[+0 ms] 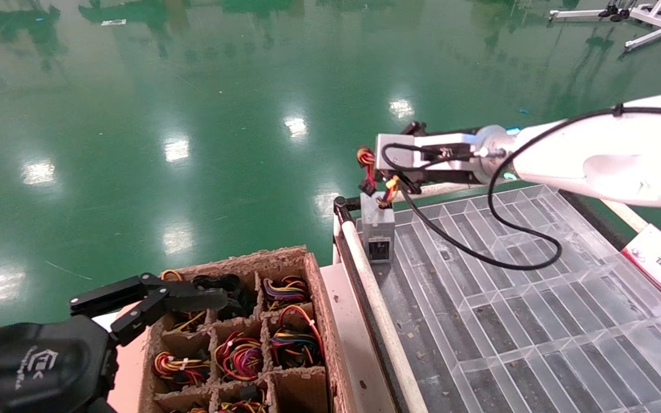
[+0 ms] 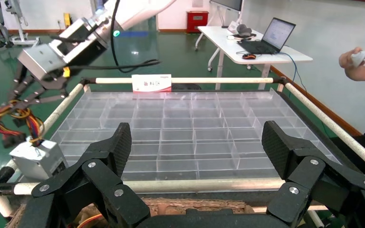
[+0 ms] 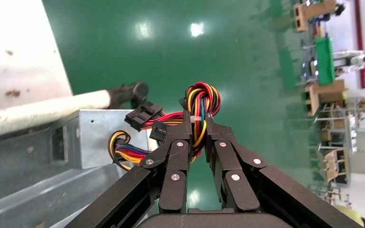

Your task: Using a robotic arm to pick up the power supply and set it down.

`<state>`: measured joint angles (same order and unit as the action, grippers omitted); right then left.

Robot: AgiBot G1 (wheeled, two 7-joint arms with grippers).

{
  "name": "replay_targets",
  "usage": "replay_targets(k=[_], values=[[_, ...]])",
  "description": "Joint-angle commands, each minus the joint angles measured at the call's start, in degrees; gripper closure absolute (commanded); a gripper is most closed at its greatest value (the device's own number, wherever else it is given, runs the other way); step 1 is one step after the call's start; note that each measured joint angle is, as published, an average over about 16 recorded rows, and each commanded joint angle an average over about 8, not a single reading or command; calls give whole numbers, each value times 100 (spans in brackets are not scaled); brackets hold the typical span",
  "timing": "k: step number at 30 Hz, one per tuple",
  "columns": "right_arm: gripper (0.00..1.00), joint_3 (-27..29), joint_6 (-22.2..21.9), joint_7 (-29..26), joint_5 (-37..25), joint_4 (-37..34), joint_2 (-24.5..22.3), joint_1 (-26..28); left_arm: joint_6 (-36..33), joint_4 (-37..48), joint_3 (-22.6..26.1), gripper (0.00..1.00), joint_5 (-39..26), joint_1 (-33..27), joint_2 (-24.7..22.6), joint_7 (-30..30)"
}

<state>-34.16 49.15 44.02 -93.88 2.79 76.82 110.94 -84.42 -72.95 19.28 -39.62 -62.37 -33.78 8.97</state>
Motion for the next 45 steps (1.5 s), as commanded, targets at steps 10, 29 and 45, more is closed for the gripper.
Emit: replay_targets(k=[10,29,45], values=[[5,-40,-199,6,-35,-127,-23,-108,1,1,0,0,1,1,1,-1],[0,-40,142,-291,-27,-163,-74,68,1,4,1,0,3,0,0,-2],[0,111,810,-1033,387,258,-447,-46,2,7,2,0,6,0,1,-4]])
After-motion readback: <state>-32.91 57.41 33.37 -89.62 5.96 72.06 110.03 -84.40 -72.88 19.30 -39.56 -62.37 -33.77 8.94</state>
